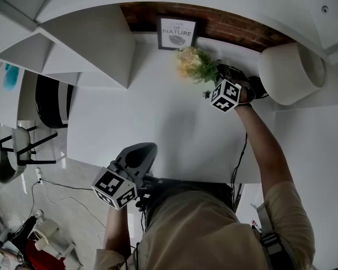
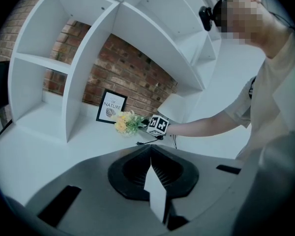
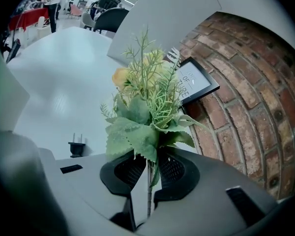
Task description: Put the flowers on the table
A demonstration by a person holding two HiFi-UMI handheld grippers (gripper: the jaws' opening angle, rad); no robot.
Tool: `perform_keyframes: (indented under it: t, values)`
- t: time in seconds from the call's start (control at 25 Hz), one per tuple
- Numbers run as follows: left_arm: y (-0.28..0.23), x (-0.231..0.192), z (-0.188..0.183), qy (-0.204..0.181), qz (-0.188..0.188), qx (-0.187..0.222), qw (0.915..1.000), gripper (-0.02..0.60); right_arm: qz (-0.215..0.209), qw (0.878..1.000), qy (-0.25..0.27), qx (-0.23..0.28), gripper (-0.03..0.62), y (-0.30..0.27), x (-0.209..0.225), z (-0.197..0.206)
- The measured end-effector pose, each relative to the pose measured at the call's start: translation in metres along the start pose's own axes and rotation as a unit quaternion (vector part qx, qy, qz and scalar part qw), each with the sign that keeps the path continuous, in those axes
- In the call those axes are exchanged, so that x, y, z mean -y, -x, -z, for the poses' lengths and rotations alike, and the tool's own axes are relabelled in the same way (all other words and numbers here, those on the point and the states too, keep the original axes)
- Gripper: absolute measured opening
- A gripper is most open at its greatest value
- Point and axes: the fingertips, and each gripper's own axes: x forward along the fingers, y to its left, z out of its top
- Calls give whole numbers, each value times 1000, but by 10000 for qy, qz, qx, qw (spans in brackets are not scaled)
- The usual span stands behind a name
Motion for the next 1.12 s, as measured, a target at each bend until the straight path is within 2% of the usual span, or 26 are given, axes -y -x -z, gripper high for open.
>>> perform_keyframes:
  t: [0.72,1.12]
  values:
    - [-15,0,-1,57,41,-65,10000,9,-146,9993,213,-280,66,-25,1,23]
    - [-20,-4,-1,123,-3,-105,9999,9,-133,9987,128,-485,66,-39,13,37]
